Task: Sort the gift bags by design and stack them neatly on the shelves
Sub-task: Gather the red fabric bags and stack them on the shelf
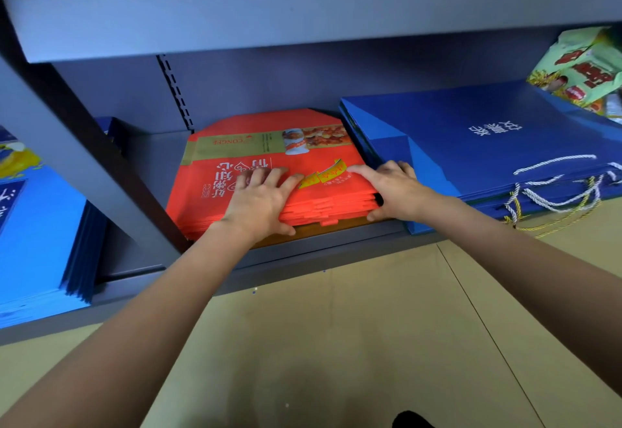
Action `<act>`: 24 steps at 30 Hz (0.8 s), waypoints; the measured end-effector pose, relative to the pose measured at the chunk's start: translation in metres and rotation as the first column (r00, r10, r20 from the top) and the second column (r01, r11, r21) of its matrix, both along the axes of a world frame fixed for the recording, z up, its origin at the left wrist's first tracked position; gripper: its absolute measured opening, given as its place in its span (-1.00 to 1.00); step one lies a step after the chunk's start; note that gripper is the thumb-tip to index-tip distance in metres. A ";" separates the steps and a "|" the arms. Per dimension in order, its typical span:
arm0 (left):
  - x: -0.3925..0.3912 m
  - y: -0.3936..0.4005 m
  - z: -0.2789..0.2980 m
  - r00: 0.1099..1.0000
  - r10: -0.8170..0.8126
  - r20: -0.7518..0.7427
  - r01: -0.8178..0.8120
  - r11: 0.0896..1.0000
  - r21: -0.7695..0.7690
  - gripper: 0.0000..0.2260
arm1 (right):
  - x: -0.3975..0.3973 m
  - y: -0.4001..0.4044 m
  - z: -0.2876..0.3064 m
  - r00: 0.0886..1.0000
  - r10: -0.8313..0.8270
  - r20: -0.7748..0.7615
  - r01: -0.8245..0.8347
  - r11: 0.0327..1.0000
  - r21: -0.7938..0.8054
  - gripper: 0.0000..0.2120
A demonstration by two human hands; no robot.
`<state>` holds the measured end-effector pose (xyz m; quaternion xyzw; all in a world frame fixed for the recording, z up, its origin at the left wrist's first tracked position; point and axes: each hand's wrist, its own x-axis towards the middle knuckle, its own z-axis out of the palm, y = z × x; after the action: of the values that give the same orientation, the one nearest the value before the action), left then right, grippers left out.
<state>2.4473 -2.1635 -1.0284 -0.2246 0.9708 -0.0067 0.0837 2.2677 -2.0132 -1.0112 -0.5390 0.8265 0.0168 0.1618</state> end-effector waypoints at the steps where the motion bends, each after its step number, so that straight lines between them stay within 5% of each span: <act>1: 0.001 -0.002 0.002 1.000 0.001 0.004 -0.001 0.999 0.051 -0.11 | -0.001 0.000 0.000 1.000 0.003 -0.006 -0.003 1.000 0.000 -0.15; 5: 0.012 -0.017 0.010 0.997 0.078 -0.004 -0.076 0.973 0.217 -0.11 | -0.005 -0.002 0.008 0.999 -0.024 0.049 0.024 1.000 0.006 -0.13; 10: 0.008 -0.012 0.005 0.996 0.086 -0.037 -0.079 0.982 0.169 -0.21 | -0.015 -0.011 0.014 1.000 -0.018 -0.021 0.019 0.999 0.044 -0.25; 14: 0.005 -0.013 0.006 0.996 0.090 0.002 -0.089 0.971 0.221 -0.14 | -0.013 -0.013 0.013 1.000 0.008 -0.016 -0.006 0.989 0.150 -0.15; 19: 0.014 -0.014 0.008 0.990 0.082 0.118 -0.095 0.989 0.110 -0.04 | -0.006 -0.022 0.008 1.000 -0.011 -0.008 0.012 0.972 0.235 0.04; 24: 0.013 -0.014 0.008 0.995 0.093 0.022 -0.092 0.995 -0.036 -0.12 | -0.011 -0.019 0.006 0.999 0.002 -0.041 0.000 0.999 0.053 -0.07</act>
<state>2.4606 -2.1775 -1.0202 -0.2706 0.9581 -0.0225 0.0914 2.2569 -2.0323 -1.0055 -0.5345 0.8286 0.0501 0.1589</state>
